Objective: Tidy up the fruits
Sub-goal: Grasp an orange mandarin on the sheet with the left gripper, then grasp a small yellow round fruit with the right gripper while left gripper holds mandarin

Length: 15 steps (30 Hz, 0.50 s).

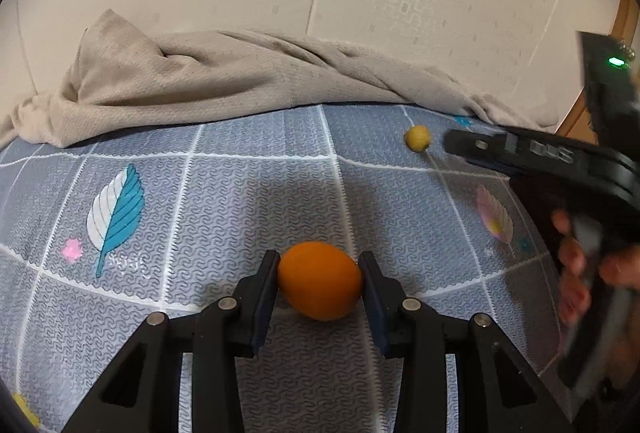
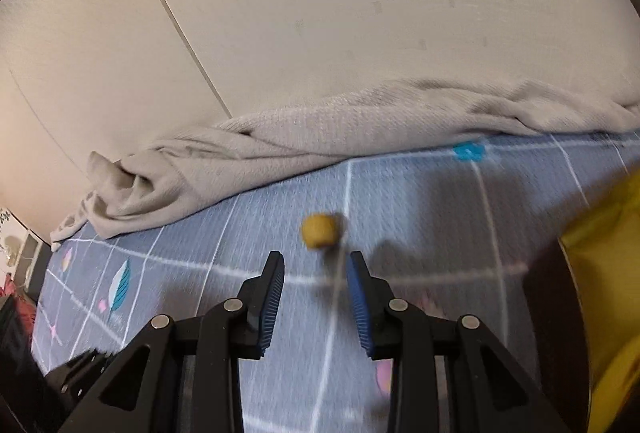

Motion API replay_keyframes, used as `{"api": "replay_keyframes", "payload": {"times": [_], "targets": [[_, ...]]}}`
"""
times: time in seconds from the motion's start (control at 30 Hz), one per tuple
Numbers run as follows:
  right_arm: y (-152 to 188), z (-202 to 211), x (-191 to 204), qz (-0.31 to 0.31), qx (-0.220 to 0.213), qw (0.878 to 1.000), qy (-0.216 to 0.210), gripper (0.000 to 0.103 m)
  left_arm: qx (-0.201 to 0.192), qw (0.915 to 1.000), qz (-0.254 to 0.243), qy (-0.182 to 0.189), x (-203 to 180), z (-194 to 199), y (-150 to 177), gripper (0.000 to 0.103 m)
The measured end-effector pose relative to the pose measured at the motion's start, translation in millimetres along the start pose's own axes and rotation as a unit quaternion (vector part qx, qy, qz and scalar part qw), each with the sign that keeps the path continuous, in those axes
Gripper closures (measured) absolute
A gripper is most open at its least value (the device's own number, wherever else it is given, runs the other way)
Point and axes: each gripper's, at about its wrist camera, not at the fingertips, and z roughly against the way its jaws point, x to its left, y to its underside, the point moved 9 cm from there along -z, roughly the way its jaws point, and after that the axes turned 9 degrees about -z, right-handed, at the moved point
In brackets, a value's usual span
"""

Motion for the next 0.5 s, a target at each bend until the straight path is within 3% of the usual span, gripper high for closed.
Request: {"api": "replay_keyframes", "payload": {"times": [0.4, 0.5], "targets": [[-13.7, -39.8, 5.0, 0.047, 0.011, 0.998, 0.043, 0.07, -0.008, 0.9999, 0.004, 0.008, 0.9, 0.0, -2.4, 0.062], [-12.4, -39.5, 7.0, 0.059, 0.003, 0.997, 0.044, 0.075, -0.009, 0.9999, 0.009, 0.009, 0.6, -0.4, -2.4, 0.062]]}}
